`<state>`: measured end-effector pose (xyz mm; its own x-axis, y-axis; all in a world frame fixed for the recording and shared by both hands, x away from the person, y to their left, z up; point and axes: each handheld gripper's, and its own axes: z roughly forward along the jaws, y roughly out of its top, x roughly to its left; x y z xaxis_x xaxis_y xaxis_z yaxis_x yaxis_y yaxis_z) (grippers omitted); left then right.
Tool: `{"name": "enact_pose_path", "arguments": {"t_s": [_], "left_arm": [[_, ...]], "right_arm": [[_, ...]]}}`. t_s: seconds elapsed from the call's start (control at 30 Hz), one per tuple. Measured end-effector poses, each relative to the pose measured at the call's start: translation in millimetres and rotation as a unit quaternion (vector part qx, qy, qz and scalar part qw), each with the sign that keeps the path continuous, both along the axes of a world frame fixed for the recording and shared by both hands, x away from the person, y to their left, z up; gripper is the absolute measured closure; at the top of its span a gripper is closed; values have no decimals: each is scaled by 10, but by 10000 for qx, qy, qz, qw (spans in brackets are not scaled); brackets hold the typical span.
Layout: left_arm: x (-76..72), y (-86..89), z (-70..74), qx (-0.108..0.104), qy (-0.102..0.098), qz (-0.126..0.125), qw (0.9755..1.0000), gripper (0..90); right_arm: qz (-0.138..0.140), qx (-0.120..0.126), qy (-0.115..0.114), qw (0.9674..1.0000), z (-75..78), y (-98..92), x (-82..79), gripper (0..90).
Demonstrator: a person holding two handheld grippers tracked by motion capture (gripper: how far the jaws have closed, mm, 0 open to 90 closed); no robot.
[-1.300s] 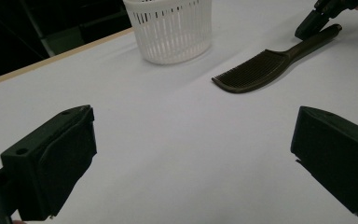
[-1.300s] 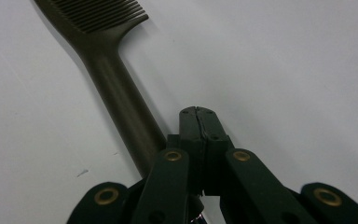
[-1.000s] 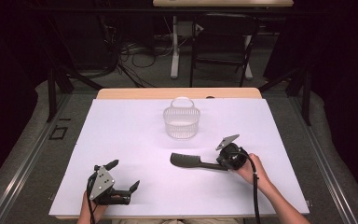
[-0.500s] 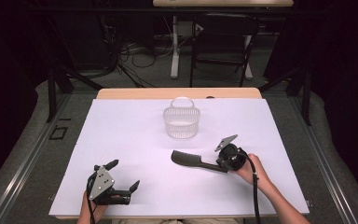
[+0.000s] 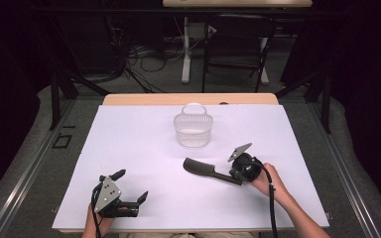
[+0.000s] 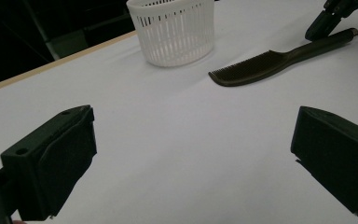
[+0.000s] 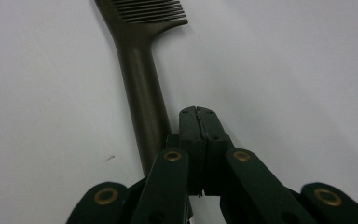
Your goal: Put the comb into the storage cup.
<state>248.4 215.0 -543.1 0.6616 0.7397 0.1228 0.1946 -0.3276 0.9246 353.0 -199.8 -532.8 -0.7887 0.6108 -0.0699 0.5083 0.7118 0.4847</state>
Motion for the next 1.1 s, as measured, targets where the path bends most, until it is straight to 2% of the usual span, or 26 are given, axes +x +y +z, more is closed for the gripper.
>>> {"name": "enact_pose_path", "arguments": {"t_s": [0.1, 0.27, 0.37, 0.5, 0.63, 0.77, 0.93, 1.1], "left_arm": [[-8, 6, 7, -10, -44, -3, 10000, 1], [-4, 19, 8, -45, -52, 52, 10000, 1], [13, 27, -2, -74, 7, 60, 10000, 1], [-6, 37, 12, -29, -73, 69, 9999, 2], [5, 37, 0, -26, -16, 80, 10000, 2], [12, 30, -4, -11, -11, 54, 10000, 1], [11, 35, -2, 4, -28, 47, 10000, 2], [5, 38, 2, 2, -46, 59, 10000, 1]], "right_arm": [[32, -49, 50, 10000, -8, 4, -13, 900], [90, -30, 7, 10000, -6, 14, -23, 900], [78, -12, -5, 10000, 12, 11, -20, 900], [103, -83, -6, 9999, -23, 26, -35, 900], [152, -125, -33, 9998, -34, 41, -40, 884], [176, -137, -136, 9997, 2, 23, -32, 827], [76, -65, -238, 9997, 59, -23, -16, 710], [13, -32, -182, 9998, 98, -54, 2, 574]]}}
